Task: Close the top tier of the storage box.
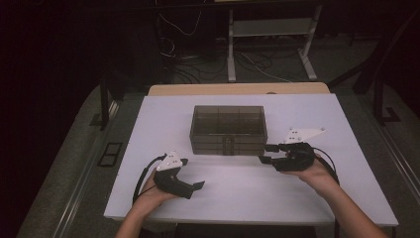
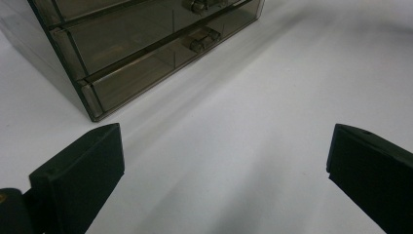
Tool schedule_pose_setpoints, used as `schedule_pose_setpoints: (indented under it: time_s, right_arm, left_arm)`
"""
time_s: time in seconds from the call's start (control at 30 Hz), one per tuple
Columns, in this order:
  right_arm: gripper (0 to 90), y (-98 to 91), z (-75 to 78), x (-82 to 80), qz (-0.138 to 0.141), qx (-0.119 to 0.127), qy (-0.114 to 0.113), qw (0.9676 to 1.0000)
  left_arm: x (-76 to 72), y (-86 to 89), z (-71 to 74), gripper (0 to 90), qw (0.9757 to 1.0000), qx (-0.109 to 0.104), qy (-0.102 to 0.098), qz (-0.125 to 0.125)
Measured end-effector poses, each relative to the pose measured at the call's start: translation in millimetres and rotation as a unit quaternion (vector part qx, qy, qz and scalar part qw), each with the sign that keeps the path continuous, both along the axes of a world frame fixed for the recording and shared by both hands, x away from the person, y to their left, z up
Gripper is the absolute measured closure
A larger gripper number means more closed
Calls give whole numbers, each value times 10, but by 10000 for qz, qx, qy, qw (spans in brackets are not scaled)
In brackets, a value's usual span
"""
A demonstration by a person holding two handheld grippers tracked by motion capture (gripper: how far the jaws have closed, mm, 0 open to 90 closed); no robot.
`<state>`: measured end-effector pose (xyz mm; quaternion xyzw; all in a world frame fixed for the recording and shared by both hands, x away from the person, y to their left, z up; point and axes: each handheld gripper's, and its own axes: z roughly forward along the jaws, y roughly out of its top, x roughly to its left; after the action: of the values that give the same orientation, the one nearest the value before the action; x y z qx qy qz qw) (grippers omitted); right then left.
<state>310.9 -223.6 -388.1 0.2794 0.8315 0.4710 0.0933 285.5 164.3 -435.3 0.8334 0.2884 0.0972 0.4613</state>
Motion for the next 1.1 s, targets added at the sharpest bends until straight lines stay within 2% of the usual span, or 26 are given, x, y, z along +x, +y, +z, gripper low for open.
schedule_pose_setpoints:
  time_s: [0.27,0.63,0.73,1.1]
  right_arm:
    - [372,-167,-72,-42,-278,-40,20,9996]
    - [198,-372,-176,-124,-505,-62,-37,9987]
    - [181,-433,-217,-146,-616,-40,-96,9980]
    - [174,-593,-372,-253,-855,-109,-5,9963]
  left_arm:
    - [-2,-14,-5,0,10000,-17,16,3]
    - [-5,-22,-2,0,10000,-20,12,-4]
    - [-6,-18,-1,0,10000,-16,7,-15]
    - [-9,-11,10,0,10000,-11,2,0]
